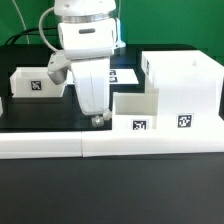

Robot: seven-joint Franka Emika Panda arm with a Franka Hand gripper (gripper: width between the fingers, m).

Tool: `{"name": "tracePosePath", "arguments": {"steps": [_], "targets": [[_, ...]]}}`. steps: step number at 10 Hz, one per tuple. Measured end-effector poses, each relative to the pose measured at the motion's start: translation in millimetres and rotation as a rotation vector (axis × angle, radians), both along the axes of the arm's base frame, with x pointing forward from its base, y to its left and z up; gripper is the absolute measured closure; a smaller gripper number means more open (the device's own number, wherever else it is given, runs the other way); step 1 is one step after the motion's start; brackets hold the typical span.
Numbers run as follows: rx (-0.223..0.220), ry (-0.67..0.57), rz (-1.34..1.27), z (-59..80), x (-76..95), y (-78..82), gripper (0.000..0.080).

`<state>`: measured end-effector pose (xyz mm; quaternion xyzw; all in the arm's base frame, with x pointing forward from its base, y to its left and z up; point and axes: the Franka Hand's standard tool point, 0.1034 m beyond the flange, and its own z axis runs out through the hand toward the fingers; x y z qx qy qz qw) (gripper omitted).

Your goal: Assemble drawer

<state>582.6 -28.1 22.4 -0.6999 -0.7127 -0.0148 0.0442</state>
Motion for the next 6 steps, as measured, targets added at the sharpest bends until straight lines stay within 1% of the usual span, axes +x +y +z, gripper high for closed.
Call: {"name": "tracePosePath", "arguments": {"steps": [1,5,6], "targets": [[-0.003,-0.007,0.012,2.2,6.9,2.5,0.015],[-0.001,-0.004,0.047,1.3,5.3,2.4,0.015],[0.002,0.003,0.063,2.9,6.4,6.2,0.015]]}}
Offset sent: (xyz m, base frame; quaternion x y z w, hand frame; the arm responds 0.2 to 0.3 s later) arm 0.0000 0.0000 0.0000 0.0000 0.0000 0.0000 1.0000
